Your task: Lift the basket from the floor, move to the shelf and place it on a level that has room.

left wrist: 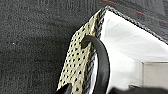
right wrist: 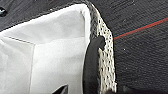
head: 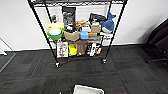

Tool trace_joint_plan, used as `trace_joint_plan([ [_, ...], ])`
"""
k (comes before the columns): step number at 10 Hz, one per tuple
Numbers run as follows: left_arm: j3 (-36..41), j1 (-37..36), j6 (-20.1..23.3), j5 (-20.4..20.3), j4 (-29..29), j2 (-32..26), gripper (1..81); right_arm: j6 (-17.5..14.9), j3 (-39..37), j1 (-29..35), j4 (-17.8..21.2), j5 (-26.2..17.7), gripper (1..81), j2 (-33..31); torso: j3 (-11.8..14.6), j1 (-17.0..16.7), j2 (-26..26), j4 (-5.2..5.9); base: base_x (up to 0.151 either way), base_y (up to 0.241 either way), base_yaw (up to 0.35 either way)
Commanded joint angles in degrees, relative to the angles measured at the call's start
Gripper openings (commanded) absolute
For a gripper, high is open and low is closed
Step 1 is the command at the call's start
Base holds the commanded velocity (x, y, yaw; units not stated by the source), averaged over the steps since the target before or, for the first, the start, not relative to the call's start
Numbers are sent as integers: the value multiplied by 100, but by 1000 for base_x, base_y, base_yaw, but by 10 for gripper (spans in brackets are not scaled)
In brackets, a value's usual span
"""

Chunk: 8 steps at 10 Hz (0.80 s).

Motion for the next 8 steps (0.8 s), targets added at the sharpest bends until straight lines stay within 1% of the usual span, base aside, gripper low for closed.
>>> trace_joint_plan([
  [1, 130, -632, 0, 243, -129, -88, 811, 174, 460, 522, 76, -118, 811, -273, 0, 0, 0, 0, 0, 0, 0],
  [5, 322, -605, 8, 243, -120, -115, 811, 183, 531, 514, 67, -49, 811, -256, 0, 0, 0, 0, 0, 0, 0],
  [6, 366, -596, 8, 243, -111, -123, 10, 183, 531, 505, 67, -13, 10, -256, 0, 0, 0, 0, 0, 0, 0],
  [8, 437, -596, 8, 243, -129, -132, 10, 192, 531, 513, 85, -13, 10, -264, 0, 0, 0, 0, 0, 0, 0],
])
